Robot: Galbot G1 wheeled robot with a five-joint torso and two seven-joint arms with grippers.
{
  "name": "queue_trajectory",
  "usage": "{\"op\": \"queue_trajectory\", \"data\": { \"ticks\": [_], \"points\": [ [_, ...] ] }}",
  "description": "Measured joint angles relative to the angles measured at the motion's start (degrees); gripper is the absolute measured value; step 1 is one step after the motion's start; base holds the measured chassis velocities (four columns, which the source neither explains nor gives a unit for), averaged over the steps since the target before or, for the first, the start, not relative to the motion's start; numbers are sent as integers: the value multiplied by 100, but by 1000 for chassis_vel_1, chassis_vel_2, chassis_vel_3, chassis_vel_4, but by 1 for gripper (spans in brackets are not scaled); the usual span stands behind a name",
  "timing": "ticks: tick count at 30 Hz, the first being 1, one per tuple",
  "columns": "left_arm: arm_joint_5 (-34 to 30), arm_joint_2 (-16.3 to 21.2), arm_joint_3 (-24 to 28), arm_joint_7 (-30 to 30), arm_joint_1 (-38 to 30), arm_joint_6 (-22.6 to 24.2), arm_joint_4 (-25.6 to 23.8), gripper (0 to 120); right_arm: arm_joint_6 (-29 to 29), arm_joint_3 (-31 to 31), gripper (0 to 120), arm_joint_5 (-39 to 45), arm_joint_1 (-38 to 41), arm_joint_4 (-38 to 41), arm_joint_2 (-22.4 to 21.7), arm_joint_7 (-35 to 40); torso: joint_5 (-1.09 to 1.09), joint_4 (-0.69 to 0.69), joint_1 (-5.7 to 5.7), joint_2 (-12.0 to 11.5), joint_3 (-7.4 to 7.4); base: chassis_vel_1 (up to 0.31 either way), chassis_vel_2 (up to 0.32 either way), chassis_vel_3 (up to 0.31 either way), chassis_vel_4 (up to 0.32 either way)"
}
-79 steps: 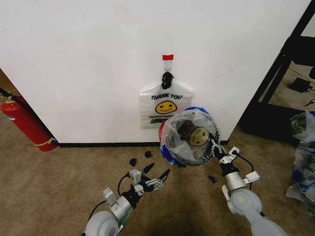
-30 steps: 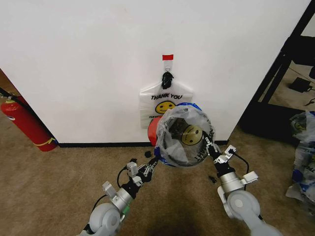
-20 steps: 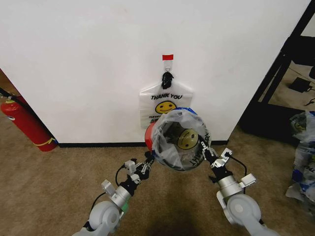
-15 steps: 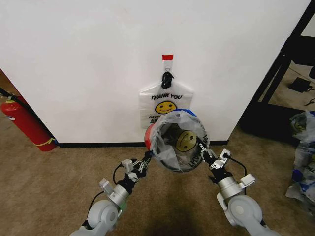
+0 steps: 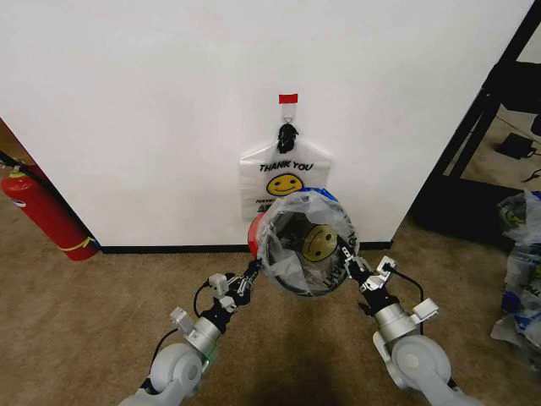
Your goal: Pick up the garbage bag from the wall and place it over the trash bin.
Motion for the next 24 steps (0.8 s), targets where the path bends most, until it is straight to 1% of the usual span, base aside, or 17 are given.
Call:
{"op": "queue_trajectory", "data": {
  "ticks": [1,2,3,4,5,6,7,9,11,14,15,17,18,19,21,22,24],
  "points": [
    [0,0,0,0,0,0,0,0,0,0,1,0,0,0,0,0,0,0,0,0,0,0,0,0,0],
    [264,40,-21,313,119,-91,42,5,65,11,1,-1,89,-39,52,31,11,17,0,-1,1,0,0,0,0],
    [332,46,-32,391,146,-117,47,8,87,23,1,-2,112,-52,57,38,-8,10,0,0,0,0,0,0,0],
    [353,47,-40,415,157,-129,47,12,95,26,1,-6,120,-56,58,38,-10,8,0,0,0,0,0,0,0],
    [365,47,-41,429,169,-133,47,16,109,30,1,-9,128,-68,59,38,3,6,0,0,0,0,0,0,0],
    [369,46,-41,432,174,-133,47,20,112,30,1,-10,130,-76,60,37,9,5,0,0,0,0,0,0,0],
    [373,41,-41,433,177,-133,46,25,113,30,1,-17,135,-89,60,35,-1,4,0,0,0,0,0,0,0],
    [376,40,-40,433,181,-133,46,28,123,33,1,-23,142,-99,59,33,-5,4,0,0,0,0,0,0,0],
    [419,44,-47,415,191,-133,64,38,154,33,1,-30,164,-135,61,26,3,6,0,0,0,0,0,0,0],
    [632,46,-56,188,218,-107,115,49,216,42,1,-31,213,-184,73,27,0,5,0,0,0,0,0,0,0],
    [632,46,-56,188,218,-107,115,49,216,42,1,-31,213,-184,73,27,0,5,0,0,0,0,0,0,0],
    [841,43,-62,-160,245,-70,159,58,303,44,1,-49,259,-242,101,54,0,6,0,0,0,0,0,0,0],
    [994,37,-63,-536,268,-38,177,63,372,43,1,-82,290,-282,122,85,0,6,0,0,0,0,0,0,0],
    [1121,29,-64,-900,288,-8,179,65,431,41,1,-121,311,-314,138,108,0,6,1,0,0,0,0,0,0],
    [1351,-30,-98,-1875,350,87,148,74,591,22,1,-288,343,-408,181,144,-1,6,0,0,0,0,0,0,0],
    [1395,-69,-147,-2330,421,112,19,79,705,-2,1,-482,347,-495,216,154,-3,7,1,0,1,0,0,0,0],
    [1400,-82,-183,-2498,467,112,-83,81,771,-20,1,-604,347,-548,235,155,-3,6,0,0,0,0,0,0,0]
  ]
}}
